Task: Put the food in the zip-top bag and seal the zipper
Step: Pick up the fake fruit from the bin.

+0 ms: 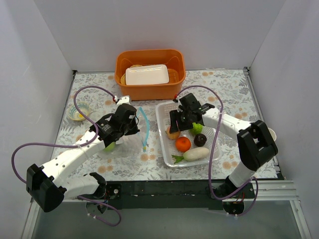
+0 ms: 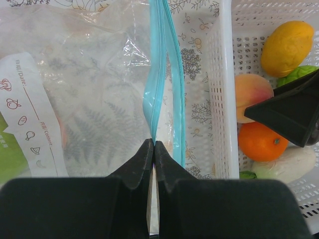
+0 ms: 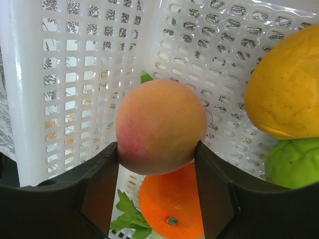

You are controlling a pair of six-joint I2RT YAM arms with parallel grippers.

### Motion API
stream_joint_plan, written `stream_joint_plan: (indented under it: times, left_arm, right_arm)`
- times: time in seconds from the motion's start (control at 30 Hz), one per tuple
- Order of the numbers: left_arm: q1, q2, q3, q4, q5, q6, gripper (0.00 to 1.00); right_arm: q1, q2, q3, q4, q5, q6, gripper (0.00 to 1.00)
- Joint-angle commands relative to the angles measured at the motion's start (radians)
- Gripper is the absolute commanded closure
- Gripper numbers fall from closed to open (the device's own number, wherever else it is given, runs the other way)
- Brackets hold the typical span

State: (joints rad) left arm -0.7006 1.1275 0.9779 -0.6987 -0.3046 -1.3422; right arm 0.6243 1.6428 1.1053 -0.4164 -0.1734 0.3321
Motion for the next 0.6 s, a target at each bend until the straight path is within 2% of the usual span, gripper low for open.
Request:
stream_joint_plan:
  times: [0.0, 0.3, 0.57]
  left_arm:
    - [0.000, -0.021, 0.016, 0.007, -0.010, 0.003, 1.00]
    - [0.000, -0.028, 0.018, 0.024, -0.004, 0.011, 1.00]
    - [0.000, -0.035, 0.016, 0.024, -0.001, 0.008, 1.00]
  right_arm:
    - [0.006, -0.067, 0.045, -0.010, 0.023, 0.013, 0.58]
    - [0.006, -0.156, 0.050, 0.024, -0.029, 0.068, 0.59]
    - [0.021, -0.241, 0.013, 0.155, -0.113, 0.177, 0.60]
